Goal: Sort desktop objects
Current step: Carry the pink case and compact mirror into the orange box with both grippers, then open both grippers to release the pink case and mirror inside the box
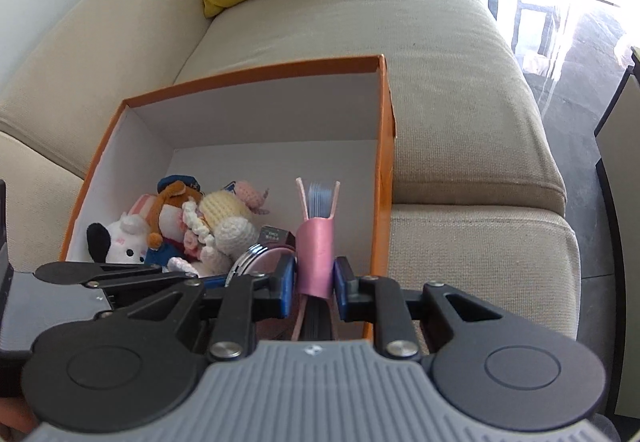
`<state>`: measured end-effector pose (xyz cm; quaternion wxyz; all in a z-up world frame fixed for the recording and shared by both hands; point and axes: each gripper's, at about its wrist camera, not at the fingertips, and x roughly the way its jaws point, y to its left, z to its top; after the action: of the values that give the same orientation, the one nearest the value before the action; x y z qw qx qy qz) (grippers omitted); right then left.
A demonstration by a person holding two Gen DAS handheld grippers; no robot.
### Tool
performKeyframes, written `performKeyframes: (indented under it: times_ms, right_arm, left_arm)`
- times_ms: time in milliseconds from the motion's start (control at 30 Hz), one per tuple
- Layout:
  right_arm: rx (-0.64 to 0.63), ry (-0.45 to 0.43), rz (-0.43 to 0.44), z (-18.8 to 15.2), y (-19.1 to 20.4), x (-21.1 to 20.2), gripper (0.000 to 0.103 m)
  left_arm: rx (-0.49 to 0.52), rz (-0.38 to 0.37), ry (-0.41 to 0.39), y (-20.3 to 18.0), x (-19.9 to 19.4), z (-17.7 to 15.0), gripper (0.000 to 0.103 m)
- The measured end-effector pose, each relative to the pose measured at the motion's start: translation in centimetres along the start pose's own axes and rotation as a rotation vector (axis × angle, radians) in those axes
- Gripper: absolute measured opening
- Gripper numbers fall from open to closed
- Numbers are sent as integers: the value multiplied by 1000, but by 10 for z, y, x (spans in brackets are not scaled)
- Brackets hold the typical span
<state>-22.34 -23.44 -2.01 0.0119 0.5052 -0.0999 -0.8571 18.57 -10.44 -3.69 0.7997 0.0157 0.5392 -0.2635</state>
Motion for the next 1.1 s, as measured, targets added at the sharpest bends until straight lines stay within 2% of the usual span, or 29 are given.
performKeyframes:
  times_ms: [167,433,700,800,1000,1100]
  right_arm:
    - [30,62,-12,3,4,17,22]
    - [17,98,-50,8,18,27,22]
    - [-8,142,-91,14,24,35,23]
    - [-10,164,-105,18,25,38,23]
    - [-37,224,-135,29,33,48,25]
    - [-40,249,-133,35,34,51,26]
  left_arm:
    - [18,20,10,2,3,-3,15]
    - [43,11,-14,8,-3,-13,18]
    - [85,13,-66,17,-30,-21,34]
    - [99,22,-48,23,-32,-23,36]
    - [69,-40,-9,29,-26,-15,36]
    - [56,-44,11,35,-22,-12,36]
